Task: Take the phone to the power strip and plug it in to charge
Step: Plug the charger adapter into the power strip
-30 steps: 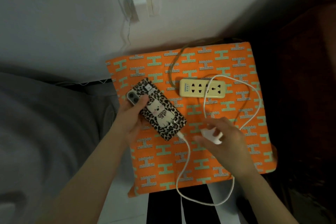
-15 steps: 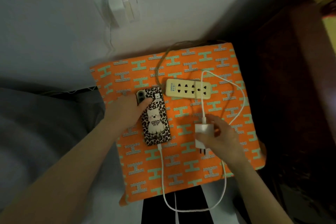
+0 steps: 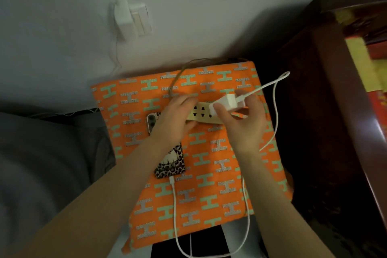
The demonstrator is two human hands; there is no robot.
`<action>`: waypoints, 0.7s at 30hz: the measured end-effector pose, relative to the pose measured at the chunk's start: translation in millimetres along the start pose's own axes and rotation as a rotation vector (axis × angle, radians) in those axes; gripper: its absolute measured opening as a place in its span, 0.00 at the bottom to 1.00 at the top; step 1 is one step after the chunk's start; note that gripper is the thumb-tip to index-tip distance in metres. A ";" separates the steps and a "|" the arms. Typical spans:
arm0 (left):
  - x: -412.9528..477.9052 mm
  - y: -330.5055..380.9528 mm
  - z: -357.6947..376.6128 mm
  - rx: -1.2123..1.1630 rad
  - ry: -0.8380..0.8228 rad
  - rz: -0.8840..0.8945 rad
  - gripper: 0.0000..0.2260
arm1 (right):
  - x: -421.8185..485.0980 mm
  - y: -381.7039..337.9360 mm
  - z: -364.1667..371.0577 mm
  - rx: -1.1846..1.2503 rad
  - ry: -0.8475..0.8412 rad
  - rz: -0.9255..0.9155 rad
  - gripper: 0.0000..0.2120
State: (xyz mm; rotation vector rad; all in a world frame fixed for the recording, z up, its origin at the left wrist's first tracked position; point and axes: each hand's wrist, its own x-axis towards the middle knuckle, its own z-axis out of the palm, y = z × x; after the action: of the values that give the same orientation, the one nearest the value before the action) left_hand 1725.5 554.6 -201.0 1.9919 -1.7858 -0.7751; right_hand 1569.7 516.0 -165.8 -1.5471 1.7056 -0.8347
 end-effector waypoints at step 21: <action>2.8 0.8 10.2 0.001 0.103 -0.086 0.21 | -23.4 0.1 44.5 -0.473 0.114 -0.168 0.21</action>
State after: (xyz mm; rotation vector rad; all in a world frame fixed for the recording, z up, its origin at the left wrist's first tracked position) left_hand 1718.7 552.7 -209.0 2.0814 -1.6525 -0.6838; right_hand 1607.9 538.6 -189.5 -2.0111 1.9753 -0.6358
